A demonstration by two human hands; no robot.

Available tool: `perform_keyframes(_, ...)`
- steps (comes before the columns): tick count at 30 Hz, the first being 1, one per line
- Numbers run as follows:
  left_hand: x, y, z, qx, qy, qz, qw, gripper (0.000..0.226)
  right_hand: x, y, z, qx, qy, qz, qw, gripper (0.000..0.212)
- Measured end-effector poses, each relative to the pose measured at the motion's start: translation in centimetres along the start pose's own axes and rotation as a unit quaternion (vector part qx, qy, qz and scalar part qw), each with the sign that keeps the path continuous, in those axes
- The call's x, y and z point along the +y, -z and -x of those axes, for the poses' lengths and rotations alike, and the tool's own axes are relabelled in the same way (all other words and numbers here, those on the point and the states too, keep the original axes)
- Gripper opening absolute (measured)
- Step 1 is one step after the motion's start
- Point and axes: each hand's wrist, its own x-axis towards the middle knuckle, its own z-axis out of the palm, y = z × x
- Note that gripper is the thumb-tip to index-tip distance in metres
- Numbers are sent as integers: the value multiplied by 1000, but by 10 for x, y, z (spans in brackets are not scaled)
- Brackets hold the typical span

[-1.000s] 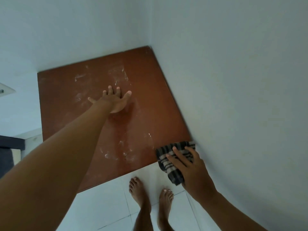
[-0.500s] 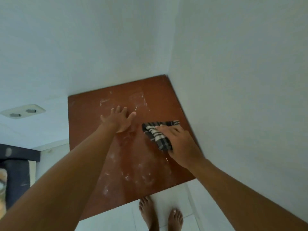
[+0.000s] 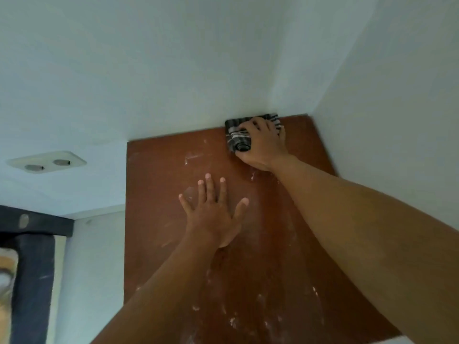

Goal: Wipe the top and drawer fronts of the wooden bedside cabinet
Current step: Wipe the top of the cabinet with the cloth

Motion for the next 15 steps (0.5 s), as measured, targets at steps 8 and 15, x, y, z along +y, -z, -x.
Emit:
perform_keyframes(8, -1, -1, -2, -2, -1, 5, 1000, 84, -10, -11, -6, 45, -57, -2, 997, 78)
perform_keyframes(15, 1, 1, -3, -11, 1, -8, 1000, 85, -12, -28, 5, -29, -69, 56, 996, 67)
